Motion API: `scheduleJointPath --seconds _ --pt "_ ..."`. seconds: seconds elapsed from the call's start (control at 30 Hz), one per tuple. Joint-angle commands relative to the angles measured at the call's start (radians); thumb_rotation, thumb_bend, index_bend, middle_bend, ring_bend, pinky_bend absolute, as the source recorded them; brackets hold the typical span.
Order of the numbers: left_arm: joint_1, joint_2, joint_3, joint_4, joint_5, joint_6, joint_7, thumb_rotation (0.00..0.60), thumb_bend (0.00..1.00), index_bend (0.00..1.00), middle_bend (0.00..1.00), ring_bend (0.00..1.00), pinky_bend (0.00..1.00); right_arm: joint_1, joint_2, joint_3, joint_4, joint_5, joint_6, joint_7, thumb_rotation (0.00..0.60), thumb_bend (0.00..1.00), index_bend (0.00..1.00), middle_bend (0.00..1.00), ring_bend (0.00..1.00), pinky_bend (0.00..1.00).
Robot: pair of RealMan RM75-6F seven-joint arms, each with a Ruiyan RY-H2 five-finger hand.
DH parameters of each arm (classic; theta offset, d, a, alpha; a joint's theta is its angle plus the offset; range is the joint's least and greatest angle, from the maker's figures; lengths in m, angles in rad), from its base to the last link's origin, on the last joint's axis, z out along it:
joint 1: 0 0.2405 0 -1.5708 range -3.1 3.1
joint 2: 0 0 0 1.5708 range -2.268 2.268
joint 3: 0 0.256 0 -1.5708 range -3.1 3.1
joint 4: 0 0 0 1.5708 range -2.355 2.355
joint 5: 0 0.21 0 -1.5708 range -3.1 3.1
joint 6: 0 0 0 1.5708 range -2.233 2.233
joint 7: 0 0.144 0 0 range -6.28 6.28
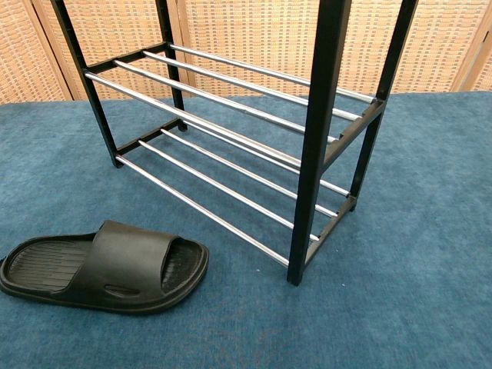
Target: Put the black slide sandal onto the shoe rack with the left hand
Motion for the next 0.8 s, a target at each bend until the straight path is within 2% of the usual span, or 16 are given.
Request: scheduleJointPath --seconds 0.03,0.27,0.47,0.53,0.63,0.8 --pt "0.006 0.000 -0.004 0.005 0.013 -0.002 -0.004 0.600 0.07 0.00 0.00 0.00 0.00 -0.001 0.002 0.000 -0.003 0.005 -0.004 -0.001 0.600 0.00 0.00 0.00 0.00 0.00" --pt "-0.004 -0.003 0.008 0.013 0.049 -0.060 0.004 0.600 0.07 0.00 0.00 0.00 0.00 -0.001 0.006 0.001 -0.004 0.005 -0.005 0.011 0.600 0.00 0.00 0.00 0.00 0.00" --pt "-0.111 -0.034 0.042 0.010 0.077 -0.313 -0.029 0.600 0.08 0.00 0.00 0.00 0.00 0.002 0.012 0.003 -0.009 0.015 -0.018 0.017 0.600 0.00 0.00 0.00 0.00 0.00" --pt "-0.166 -0.077 0.035 0.032 0.068 -0.424 -0.052 0.600 0.08 0.00 0.00 0.00 0.00 0.004 0.015 0.003 -0.011 0.018 -0.024 0.017 0.600 0.00 0.00 0.00 0.00 0.00" --pt "-0.213 -0.139 0.014 0.061 0.024 -0.524 -0.026 0.600 0.08 0.00 0.00 0.00 0.00 0.005 0.020 0.003 -0.012 0.021 -0.030 0.025 0.600 0.00 0.00 0.00 0.00 0.00" --pt "-0.265 -0.208 -0.020 0.073 -0.039 -0.627 -0.009 0.600 0.08 0.00 0.00 0.00 0.00 0.011 0.028 0.008 -0.009 0.040 -0.047 0.047 0.600 0.00 0.00 0.00 0.00 0.00"
